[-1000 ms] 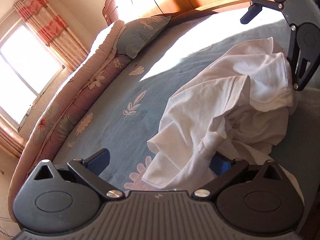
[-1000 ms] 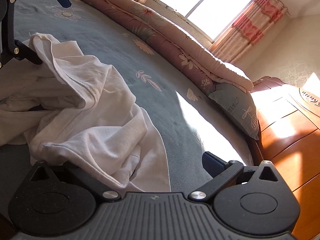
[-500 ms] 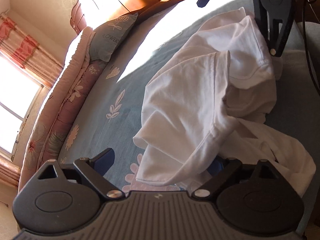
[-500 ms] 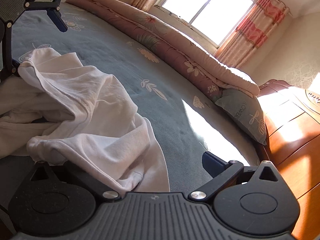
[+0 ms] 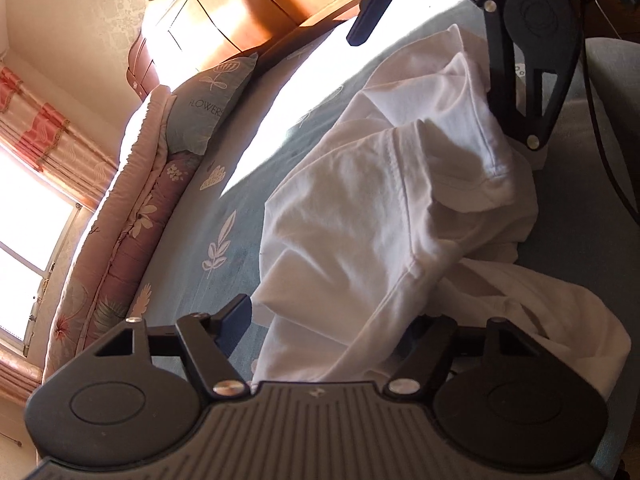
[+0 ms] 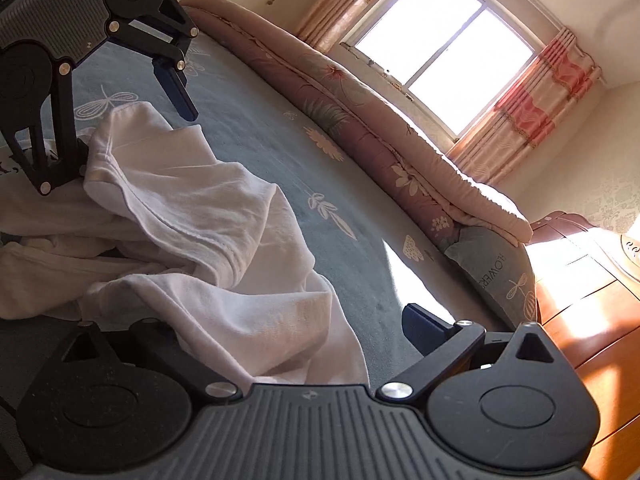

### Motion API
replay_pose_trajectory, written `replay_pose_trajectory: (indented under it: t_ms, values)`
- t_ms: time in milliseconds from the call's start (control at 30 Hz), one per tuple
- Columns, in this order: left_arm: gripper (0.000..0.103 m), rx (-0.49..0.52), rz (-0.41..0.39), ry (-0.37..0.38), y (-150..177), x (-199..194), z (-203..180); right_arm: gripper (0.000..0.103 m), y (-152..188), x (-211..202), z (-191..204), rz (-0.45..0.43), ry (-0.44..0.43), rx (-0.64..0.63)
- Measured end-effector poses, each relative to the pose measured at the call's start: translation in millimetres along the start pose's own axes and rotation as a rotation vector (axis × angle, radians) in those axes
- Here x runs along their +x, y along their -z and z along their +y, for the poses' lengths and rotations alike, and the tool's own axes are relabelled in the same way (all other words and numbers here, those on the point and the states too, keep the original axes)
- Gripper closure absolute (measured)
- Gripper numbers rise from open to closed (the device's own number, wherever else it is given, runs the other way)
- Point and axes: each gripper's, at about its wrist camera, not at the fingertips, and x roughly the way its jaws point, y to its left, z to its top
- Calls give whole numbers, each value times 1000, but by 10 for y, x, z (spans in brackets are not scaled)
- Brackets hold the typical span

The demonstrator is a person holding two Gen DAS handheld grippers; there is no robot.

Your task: Fold clothes

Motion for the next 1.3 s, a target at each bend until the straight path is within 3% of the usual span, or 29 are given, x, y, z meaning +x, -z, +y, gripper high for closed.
replay_pose_trajectory:
  t_ms: [100,333,467,600,767,800,833,900,933,1000,1133,1300]
  values:
    - [32,62,-12,-26,0,-34,-91,10,2,10,108,12,-3,-38]
    - [35,364,-58,-164,5,5,-708,17,73,0,401,13,6,-108]
    - [47,369,-59,-188,38,103,-907,25,167,6,633,4,32,-175]
    - [49,345,-44,-205,29,132,-940,28,233,-23,786,-17,81,-222]
    - [59,479,-79,-278,115,-29,-1151,29,257,-77,802,16,101,-188]
    - [66,494,-82,-285,142,-39,-1187,29,279,-104,827,21,113,-206]
    - [68,500,-85,-293,164,-41,-1220,29,320,-131,863,25,129,-225]
    - [85,503,-77,-283,175,-11,-1286,29,386,-153,942,35,157,-229]
    - [89,505,-72,-275,176,14,-1323,30,415,-162,983,43,167,-226]
    - [95,500,-77,-274,177,58,-1360,43,430,-175,1067,55,177,-226]
    - [99,416,-73,-268,129,67,-1328,73,403,-123,1294,83,191,-241]
    - [97,306,-41,-201,-37,-69,-1064,77,313,-189,1074,94,129,-209]
